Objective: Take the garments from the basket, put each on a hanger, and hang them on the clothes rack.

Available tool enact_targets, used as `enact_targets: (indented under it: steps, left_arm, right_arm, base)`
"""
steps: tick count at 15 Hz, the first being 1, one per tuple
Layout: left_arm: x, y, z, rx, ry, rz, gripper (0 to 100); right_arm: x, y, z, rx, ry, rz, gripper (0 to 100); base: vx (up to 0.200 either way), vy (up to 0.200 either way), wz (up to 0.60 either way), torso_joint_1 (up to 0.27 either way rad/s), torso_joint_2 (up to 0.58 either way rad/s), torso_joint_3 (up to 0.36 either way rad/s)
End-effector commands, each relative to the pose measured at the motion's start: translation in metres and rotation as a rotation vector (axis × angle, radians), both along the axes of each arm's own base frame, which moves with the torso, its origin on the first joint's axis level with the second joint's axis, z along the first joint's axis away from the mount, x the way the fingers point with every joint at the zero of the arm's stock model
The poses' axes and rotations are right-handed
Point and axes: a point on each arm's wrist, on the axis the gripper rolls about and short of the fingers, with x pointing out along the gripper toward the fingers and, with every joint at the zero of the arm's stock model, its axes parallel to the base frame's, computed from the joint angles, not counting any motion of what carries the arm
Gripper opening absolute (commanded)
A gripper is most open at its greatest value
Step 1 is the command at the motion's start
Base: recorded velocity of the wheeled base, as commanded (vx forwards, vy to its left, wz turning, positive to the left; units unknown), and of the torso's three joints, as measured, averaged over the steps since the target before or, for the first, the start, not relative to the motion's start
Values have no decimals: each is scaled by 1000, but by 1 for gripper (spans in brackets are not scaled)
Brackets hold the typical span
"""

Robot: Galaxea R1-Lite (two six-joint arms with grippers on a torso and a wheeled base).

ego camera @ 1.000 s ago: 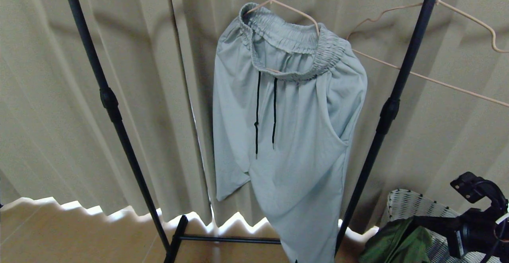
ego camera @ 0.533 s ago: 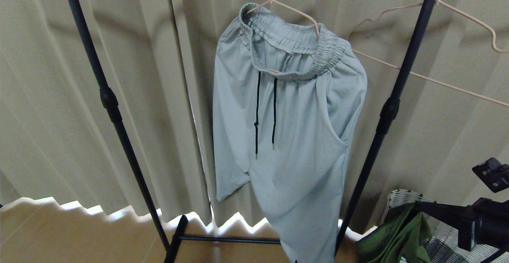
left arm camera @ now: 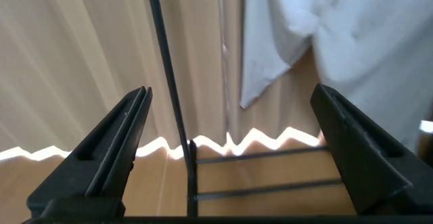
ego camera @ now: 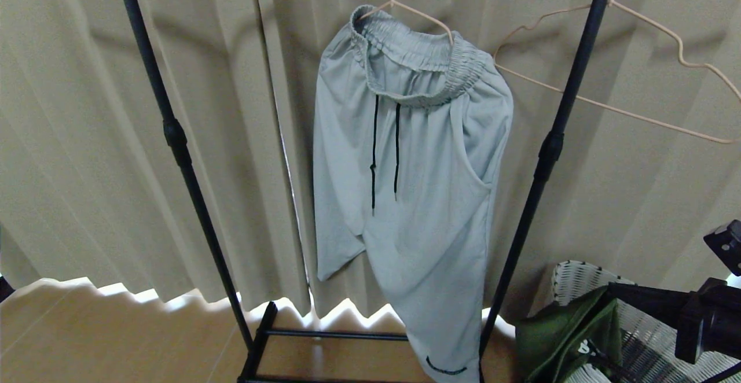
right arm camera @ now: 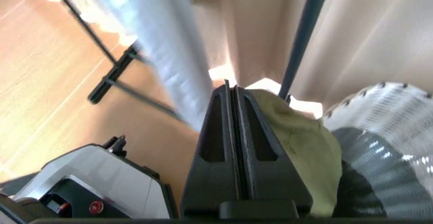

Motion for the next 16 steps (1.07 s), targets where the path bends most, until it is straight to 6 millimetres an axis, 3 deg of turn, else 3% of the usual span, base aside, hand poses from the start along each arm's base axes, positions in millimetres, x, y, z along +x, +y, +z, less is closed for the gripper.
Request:
enact_targets:
  steps: [1, 11, 13, 14, 15, 16]
  left_arm:
    - [0, 0, 0, 1, 1, 0, 100]
    - [0, 0, 0, 64, -3, -1, 100]
    - [-2, -1, 11, 64, -25, -62, 100]
    - [0, -2, 32, 62, -17, -130, 100]
    - [2, -3, 40, 58, -11, -139, 100]
    - [13, -3, 66, 52, 28, -165, 100]
  right_arm:
    - [1, 1, 0, -1, -3, 5, 0]
    - [7, 15, 10, -6, -39, 96, 0]
    - [11, 17, 16, -8, -65, 111, 0]
    - [12, 19, 20, -9, -83, 122, 0]
    - [12, 19, 22, -8, -87, 124, 0]
    - [14, 21, 25, -8, -102, 136, 0]
  base:
    - [0, 0, 0, 0, 0, 0]
    - [0, 0, 0, 0, 0, 0]
    - [0, 0, 0, 0, 0, 0]
    - [0, 0, 0, 0, 0, 0]
    - [0, 0, 0, 0, 0, 0]
    - [0, 0, 0, 0, 0, 0]
